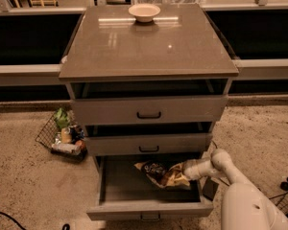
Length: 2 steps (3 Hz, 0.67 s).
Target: Place brown chip bag into bottom drawer
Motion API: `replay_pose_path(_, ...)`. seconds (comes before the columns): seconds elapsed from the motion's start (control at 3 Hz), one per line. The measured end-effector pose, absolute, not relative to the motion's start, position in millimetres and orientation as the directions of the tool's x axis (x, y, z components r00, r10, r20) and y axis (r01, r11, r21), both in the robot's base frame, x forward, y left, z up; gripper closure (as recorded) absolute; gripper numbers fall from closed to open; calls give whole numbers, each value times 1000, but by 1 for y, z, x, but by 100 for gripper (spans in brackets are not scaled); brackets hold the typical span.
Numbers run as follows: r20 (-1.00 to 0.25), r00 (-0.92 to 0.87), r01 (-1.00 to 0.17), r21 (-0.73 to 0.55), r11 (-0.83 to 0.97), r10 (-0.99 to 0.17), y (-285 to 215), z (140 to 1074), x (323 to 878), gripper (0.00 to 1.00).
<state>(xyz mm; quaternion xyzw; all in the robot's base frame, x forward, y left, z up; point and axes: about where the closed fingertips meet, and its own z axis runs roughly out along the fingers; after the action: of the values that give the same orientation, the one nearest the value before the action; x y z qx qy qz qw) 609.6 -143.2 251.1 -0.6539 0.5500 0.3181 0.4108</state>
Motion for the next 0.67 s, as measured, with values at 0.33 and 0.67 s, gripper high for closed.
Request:
replay_pose_path(0.33,-868,193,-981,-188,-56,-458,-144,251,610,11)
replay_pose_path(0.67,-868,192,-980,-194,-44,-457,-155,257,600,0)
